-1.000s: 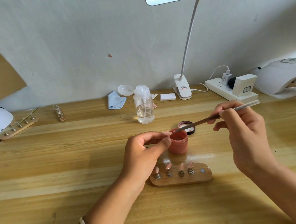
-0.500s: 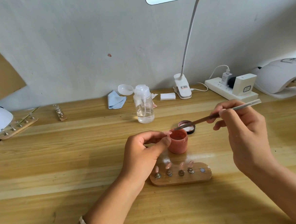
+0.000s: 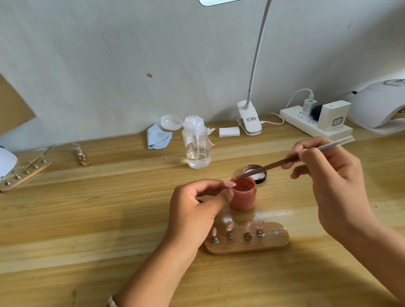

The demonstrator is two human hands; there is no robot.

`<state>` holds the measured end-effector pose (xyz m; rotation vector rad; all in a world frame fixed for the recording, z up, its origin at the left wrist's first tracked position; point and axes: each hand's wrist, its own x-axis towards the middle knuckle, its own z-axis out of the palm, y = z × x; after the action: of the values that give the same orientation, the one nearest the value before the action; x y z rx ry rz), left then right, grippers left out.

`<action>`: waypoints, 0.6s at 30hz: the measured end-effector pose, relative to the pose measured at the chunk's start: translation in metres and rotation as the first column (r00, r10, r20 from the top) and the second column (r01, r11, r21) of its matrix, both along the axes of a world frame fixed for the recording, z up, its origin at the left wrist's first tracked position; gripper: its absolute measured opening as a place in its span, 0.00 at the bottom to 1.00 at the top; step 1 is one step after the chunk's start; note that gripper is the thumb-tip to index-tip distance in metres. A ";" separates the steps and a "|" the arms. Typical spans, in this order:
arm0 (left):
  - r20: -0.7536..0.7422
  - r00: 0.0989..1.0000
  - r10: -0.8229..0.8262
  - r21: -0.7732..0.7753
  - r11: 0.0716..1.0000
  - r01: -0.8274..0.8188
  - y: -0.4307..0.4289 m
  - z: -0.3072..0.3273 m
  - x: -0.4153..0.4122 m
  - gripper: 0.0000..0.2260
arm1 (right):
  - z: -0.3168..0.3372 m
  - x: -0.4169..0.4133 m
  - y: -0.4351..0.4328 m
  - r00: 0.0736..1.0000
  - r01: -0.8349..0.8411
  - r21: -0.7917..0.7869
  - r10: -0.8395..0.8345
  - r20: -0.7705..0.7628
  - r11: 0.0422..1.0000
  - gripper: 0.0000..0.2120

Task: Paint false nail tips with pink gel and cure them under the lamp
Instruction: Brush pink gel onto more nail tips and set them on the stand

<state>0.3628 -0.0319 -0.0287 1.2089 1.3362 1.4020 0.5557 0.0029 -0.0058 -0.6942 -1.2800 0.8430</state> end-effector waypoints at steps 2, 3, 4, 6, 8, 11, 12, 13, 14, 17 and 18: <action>-0.020 1.000 0.010 0.007 1.000 -0.010 0.000 0.001 0.001 0.06 | 0.000 -0.002 -0.002 0.999 -0.040 0.003 0.040 0.029 0.999 0.08; -0.027 1.000 0.014 0.012 1.000 -0.014 0.000 0.001 0.000 0.07 | -0.001 -0.003 -0.003 0.998 -0.052 0.000 0.052 0.044 0.999 0.08; -0.031 0.999 0.016 0.020 1.000 -0.015 0.000 0.001 0.000 0.07 | -0.001 -0.004 -0.003 0.997 -0.053 -0.006 0.053 0.057 0.999 0.08; -0.030 0.999 0.018 0.034 0.999 -0.017 0.001 0.000 0.000 0.07 | -0.001 -0.004 -0.003 0.997 -0.026 -0.025 0.028 0.067 0.999 0.10; -0.017 1.000 0.019 0.033 0.999 -0.018 0.001 -0.002 -0.001 0.06 | 0.000 -0.003 -0.001 0.999 0.022 -0.051 -0.019 0.050 0.998 0.12; -0.010 1.000 0.003 0.033 0.999 -0.003 0.001 -0.003 -0.001 0.04 | 0.002 -0.001 0.000 0.997 0.075 -0.077 -0.073 0.018 0.994 0.13; -0.018 1.000 0.000 0.040 0.999 0.001 0.001 -0.003 -0.001 0.04 | 0.002 0.000 0.000 0.997 0.074 -0.084 -0.074 0.006 0.994 0.13; -0.030 1.000 -0.003 0.049 0.999 0.005 0.001 -0.003 -0.001 0.04 | 0.003 0.000 0.000 0.998 0.063 -0.089 -0.064 -0.003 0.994 0.13; -0.045 0.999 -0.006 0.059 0.998 0.009 0.001 -0.002 -0.001 0.04 | 0.003 -0.001 -0.001 0.999 0.046 -0.091 -0.047 -0.006 0.995 0.13; -0.075 0.997 -0.011 0.087 0.996 0.017 0.001 -0.002 -0.001 0.05 | 0.002 -0.004 -0.003 1.000 -0.011 -0.081 0.014 0.026 0.997 0.13; -0.082 0.997 -0.008 0.092 0.996 0.015 0.001 -0.003 -0.001 0.05 | 0.002 -0.005 -0.004 0.999 -0.023 -0.077 0.026 0.042 0.997 0.13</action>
<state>0.3613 -0.0306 -0.0314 1.3454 1.3297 1.4335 0.5510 -0.0008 -0.0036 -0.7628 -1.3024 0.9051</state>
